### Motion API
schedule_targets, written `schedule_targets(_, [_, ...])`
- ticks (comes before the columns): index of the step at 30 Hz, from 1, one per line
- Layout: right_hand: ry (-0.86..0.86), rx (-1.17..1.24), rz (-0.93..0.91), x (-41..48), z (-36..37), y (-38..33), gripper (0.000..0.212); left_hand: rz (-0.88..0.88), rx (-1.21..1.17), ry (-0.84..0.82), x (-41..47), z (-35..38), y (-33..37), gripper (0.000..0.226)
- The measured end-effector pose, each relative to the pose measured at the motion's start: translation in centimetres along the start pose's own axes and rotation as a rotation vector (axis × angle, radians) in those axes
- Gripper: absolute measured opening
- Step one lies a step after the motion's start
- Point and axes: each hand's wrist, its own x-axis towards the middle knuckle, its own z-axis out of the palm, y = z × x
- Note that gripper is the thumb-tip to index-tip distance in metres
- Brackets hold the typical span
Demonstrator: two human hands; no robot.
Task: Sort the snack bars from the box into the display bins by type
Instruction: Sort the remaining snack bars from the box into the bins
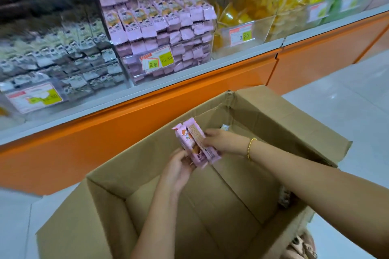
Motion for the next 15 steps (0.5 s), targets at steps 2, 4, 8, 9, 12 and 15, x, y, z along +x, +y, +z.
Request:
schedule_targets(2, [0.024, 0.006, -0.108, -1.7, -2.0, -2.2, 0.015, 0.077, -0.018, -0.067, -1.2, 1.3, 2.4, 0.029])
schedule_targets(4, [0.079, -0.027, -0.182, -3.6, -3.5, -3.9, 0.015, 0.142, -0.024, -0.141, -2.6, 2.5, 4.2, 0.020])
schedule_targets(8, [0.265, -0.025, -0.297, -7.4, -6.2, -7.1, 0.033, 0.226, -0.038, -0.221, -4.9, 5.0, 6.5, 0.037])
schedule_targets(9, [0.334, -0.026, -0.310, -8.1, -6.6, -7.7, 0.036, 0.234, -0.075, -0.243, -5.5, 5.6, 6.9, 0.039])
schedule_targets(12, [0.506, 0.092, -0.403, -9.0, -6.9, -8.5, 0.042, 0.257, -0.117, -0.220, -7.0, 7.5, 7.7, 0.029])
schedule_targets(15, [0.570, 0.111, -0.487, -9.4, -6.3, -8.2, 0.027, 0.300, -0.139, -0.229, -7.9, 8.4, 8.0, 0.031])
